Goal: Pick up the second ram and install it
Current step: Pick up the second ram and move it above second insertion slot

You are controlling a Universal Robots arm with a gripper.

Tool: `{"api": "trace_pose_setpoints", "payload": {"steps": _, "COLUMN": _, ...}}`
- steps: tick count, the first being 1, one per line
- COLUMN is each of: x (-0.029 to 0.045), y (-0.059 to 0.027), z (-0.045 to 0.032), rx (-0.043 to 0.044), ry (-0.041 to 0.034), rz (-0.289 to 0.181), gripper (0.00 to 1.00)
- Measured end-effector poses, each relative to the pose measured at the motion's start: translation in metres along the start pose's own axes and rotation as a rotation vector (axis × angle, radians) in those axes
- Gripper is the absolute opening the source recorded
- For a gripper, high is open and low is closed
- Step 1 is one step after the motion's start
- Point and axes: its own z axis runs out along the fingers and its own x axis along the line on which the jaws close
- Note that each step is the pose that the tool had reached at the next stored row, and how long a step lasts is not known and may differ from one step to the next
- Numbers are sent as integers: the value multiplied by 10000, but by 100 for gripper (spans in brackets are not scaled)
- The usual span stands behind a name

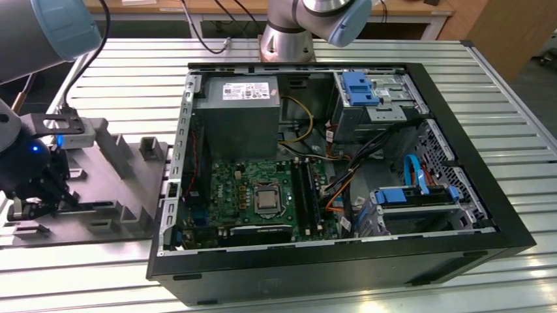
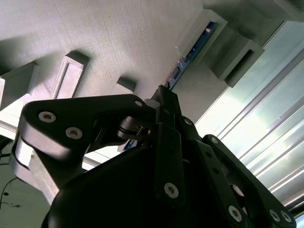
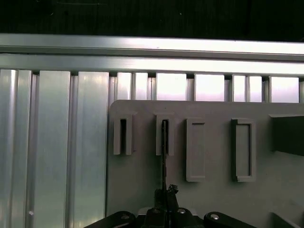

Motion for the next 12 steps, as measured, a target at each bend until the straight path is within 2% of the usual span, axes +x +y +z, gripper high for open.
{"api": "trace_pose_setpoints", "payload": {"steps": 7, "x": 0, "y": 1, "z": -20, "rx": -4, "ry": 3, "rz": 1, "gripper": 11}}
{"api": "trace_pose_setpoints", "payload": {"steps": 12, "x": -4, "y": 2, "z": -108, "rx": 0, "ry": 0, "rz": 1, "gripper": 11}}
